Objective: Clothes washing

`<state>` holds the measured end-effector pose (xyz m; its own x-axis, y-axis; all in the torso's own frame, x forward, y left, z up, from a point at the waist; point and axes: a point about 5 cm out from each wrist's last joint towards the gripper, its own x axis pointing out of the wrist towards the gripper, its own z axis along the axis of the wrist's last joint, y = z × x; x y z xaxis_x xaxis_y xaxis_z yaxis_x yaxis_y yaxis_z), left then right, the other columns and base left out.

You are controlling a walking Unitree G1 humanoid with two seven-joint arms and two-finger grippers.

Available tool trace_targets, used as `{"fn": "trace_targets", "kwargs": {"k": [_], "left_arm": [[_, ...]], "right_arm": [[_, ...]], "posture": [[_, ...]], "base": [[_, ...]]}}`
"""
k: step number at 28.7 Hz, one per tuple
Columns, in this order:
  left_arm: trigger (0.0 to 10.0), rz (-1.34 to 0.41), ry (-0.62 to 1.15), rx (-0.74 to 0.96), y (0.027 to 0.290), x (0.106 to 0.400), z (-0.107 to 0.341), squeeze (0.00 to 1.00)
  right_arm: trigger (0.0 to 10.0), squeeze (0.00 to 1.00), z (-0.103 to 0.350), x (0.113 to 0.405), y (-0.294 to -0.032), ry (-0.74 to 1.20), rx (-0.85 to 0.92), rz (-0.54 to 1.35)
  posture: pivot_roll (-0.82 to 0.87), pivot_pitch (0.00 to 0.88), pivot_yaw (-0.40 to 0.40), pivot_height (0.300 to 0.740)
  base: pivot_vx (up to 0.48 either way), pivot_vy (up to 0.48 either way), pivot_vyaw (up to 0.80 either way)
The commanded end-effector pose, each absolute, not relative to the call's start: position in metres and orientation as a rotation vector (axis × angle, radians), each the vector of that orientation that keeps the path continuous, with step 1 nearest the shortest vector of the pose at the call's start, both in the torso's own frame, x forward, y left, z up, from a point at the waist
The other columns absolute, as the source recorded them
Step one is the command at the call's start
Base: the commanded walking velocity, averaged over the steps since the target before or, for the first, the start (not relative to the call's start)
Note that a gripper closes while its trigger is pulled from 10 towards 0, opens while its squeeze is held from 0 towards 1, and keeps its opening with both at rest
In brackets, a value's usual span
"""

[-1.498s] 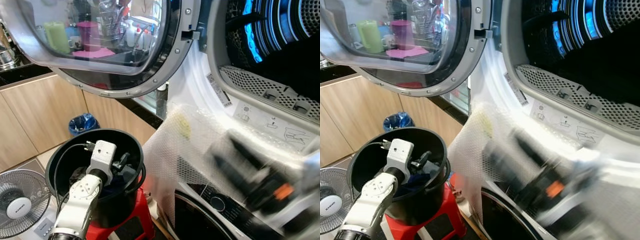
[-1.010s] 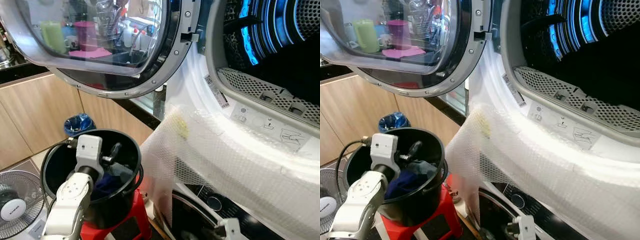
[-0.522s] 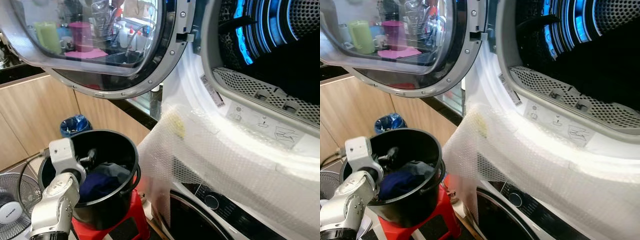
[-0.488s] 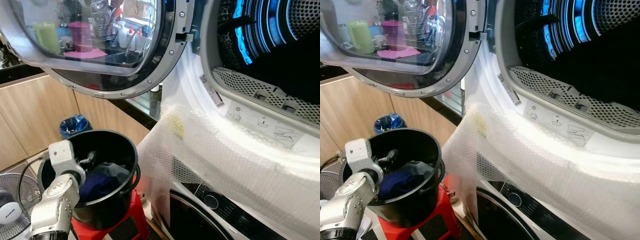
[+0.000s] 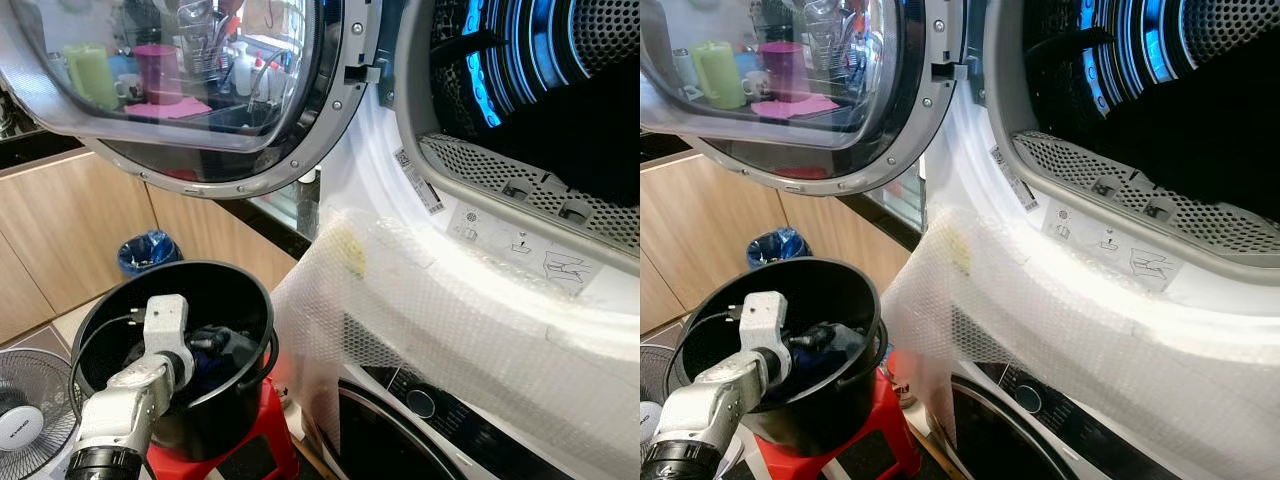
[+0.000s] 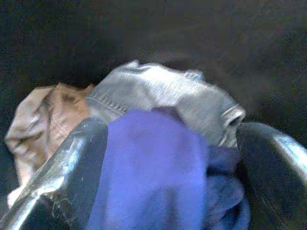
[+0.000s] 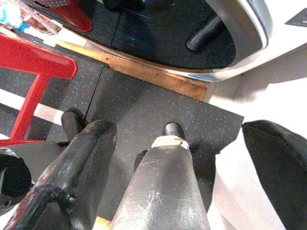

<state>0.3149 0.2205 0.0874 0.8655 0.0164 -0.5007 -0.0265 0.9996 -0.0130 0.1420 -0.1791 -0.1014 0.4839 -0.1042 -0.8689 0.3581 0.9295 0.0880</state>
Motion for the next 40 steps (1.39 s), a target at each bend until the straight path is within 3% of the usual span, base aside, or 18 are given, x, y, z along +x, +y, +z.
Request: {"fn": "trace_targets", "kwargs": {"k": [1, 7, 11, 12, 21, 25, 28, 32, 37, 40], "left_arm": [[10.0, 0.026, 0.565, 0.019, 0.226, 0.314, 0.084, 1.0], [10.0, 0.065, 0.624, 0.102, 0.243, 0.308, 0.084, 1.0], [10.0, 0.031, 0.659, 0.121, 0.241, 0.306, 0.077, 1.0], [10.0, 0.028, 0.667, 0.115, 0.238, 0.306, 0.073, 0.0], [10.0, -0.062, 0.723, 0.142, 0.225, 0.307, 0.06, 0.0], [10.0, -0.12, 0.771, 0.238, 0.222, 0.308, 0.055, 0.0], [10.0, -0.1, 0.755, 0.328, 0.229, 0.314, 0.059, 0.0], [10.0, -0.054, 0.675, 0.321, 0.237, 0.332, 0.083, 0.0], [10.0, -0.046, 0.653, 0.531, 0.255, 0.34, 0.097, 0.0], [10.0, -0.025, 0.659, 0.525, 0.26, 0.341, 0.097, 0.0]], "right_arm": [[10.0, 0.0, -0.103, 0.139, -0.181, 1.041, 0.273, -0.294], [10.0, 0.0, -0.101, 0.144, -0.18, 1.034, 0.291, -0.284], [10.0, 0.0, -0.101, 0.145, -0.18, 1.039, 0.282, -0.271], [10.0, 0.0, -0.101, 0.146, -0.179, 1.04, 0.272, -0.258], [10.0, 0.0, -0.1, 0.148, -0.179, 1.033, 0.239, -0.236], [10.0, 0.0, -0.1, 0.149, -0.18, 1.03, 0.228, -0.234], [10.0, 0.0, -0.099, 0.15, -0.18, 1.025, 0.215, -0.222], [10.0, 0.0, -0.097, 0.154, -0.181, 1.019, 0.214, -0.221], [10.0, 0.0, -0.096, 0.158, -0.181, 1.014, 0.21, -0.214], [10.0, 0.0, -0.095, 0.159, -0.181, 1.014, 0.204, -0.206]], "posture": [[0.22, 0.06, -0.042, 0.74], [0.23, 0.038, -0.043, 0.74], [0.23, 0.036, -0.046, 0.74], [0.23, 0.041, -0.045, 0.74], [0.21, 0.079, -0.048, 0.74], [0.2, 0.089, -0.049, 0.74], [0.2, 0.096, -0.052, 0.74], [0.19, 0.103, -0.06, 0.74], [0.2, 0.105, -0.067, 0.74], [0.2, 0.104, -0.071, 0.74]], "base": [[0.0, 0.0, 0.0], [0.0, 0.0, 0.0], [0.0, 0.0, 0.0], [0.0, 0.0, 0.0], [0.0, 0.0, 0.0], [0.0, 0.0, 0.0], [0.0, 0.0, 0.0], [0.0, 0.0, 0.0], [0.0, 0.0, 0.0], [0.0, 0.0, 0.0]]}}
